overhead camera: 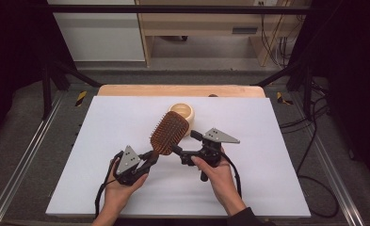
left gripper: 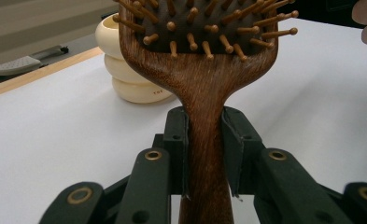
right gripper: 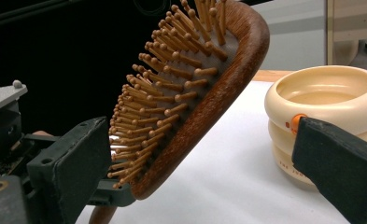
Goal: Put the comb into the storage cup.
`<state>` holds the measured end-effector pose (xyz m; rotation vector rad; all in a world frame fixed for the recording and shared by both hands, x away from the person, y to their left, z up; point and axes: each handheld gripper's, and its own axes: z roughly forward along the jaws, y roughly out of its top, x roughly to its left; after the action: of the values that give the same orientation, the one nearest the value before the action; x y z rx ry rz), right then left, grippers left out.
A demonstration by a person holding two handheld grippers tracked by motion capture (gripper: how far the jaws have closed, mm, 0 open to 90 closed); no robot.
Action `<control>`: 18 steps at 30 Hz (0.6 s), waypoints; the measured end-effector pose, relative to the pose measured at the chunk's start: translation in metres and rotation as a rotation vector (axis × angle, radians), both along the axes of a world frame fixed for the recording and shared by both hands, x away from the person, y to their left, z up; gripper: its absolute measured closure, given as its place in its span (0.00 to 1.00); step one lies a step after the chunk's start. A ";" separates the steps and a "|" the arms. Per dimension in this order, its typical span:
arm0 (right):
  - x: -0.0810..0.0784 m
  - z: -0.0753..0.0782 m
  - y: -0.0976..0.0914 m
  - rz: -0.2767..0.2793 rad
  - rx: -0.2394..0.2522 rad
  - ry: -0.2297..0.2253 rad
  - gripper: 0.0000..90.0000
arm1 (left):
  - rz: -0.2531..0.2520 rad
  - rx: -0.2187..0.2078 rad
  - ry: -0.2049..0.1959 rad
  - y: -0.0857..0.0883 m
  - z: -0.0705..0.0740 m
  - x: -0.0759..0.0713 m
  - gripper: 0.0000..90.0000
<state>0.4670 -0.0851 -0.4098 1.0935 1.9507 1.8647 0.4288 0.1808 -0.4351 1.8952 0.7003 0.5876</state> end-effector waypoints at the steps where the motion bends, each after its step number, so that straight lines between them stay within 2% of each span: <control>1: 0.000 0.000 0.000 0.003 0.003 0.001 0.06 | 0.000 0.000 0.000 0.000 0.000 0.000 0.81; 18: 0.002 0.001 0.005 0.012 0.042 0.011 0.08 | -0.038 0.021 -0.008 -0.009 -0.003 -0.004 0.81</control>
<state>0.4691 -0.0804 -0.4084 1.1081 1.9364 1.9188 0.4252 0.1714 -0.4382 1.9210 0.6536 0.5798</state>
